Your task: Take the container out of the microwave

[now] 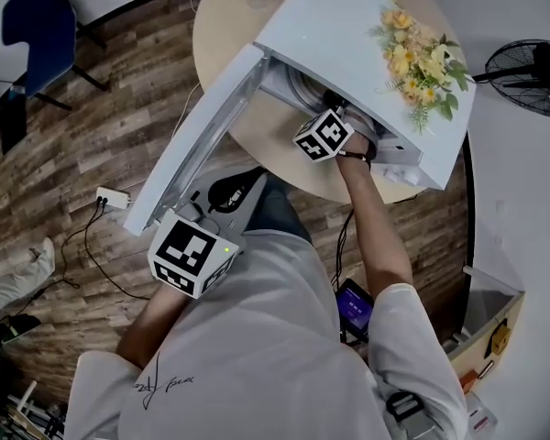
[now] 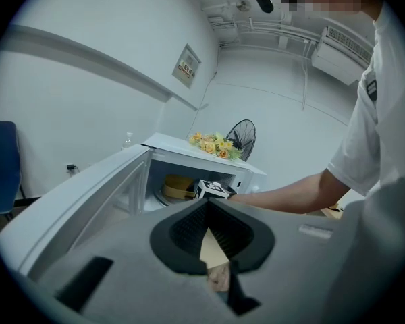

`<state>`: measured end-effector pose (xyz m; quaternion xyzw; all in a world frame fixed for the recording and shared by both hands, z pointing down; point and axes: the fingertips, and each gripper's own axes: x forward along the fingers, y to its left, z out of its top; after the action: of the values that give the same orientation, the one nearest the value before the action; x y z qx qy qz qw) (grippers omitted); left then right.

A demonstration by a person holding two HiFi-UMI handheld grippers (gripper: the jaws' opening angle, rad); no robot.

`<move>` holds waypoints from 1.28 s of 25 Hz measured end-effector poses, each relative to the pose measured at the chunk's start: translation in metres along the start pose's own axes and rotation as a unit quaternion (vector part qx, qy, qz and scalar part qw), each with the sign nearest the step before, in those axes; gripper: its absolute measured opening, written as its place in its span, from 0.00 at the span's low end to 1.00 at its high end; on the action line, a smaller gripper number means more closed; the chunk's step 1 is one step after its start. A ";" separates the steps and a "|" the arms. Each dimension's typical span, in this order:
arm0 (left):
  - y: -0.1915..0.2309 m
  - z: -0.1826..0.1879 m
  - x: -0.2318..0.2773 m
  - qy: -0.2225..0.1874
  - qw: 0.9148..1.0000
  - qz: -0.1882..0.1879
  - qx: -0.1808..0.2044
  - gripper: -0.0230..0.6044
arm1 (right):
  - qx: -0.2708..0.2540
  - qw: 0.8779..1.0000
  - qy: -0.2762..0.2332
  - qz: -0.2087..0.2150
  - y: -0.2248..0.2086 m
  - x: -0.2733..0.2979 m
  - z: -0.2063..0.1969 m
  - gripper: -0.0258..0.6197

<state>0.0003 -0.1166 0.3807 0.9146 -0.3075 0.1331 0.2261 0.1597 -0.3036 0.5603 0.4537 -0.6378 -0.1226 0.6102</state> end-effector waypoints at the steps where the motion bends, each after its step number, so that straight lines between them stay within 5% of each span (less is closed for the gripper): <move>1: 0.001 0.001 0.000 -0.003 1.000 0.001 -0.004 0.03 | -0.004 1.000 -0.001 0.000 0.000 0.000 0.000 0.18; 6: -0.001 0.000 -0.001 -0.005 1.000 0.001 -0.005 0.03 | 0.001 1.000 0.000 0.017 0.010 -0.001 -0.002 0.09; 19: -0.002 -0.005 -0.011 -0.004 1.000 0.005 0.018 0.03 | 0.017 0.999 0.009 0.028 0.018 -0.014 -0.003 0.09; 32: -0.003 -0.007 -0.017 -0.015 1.000 -0.012 -0.003 0.03 | 0.033 0.998 0.010 0.043 0.032 -0.034 -0.003 0.09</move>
<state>-0.0118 -0.1023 0.3786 0.9196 -0.3002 0.1155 0.2258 0.1436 -0.2601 0.5609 0.4467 -0.6541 -0.0705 0.6064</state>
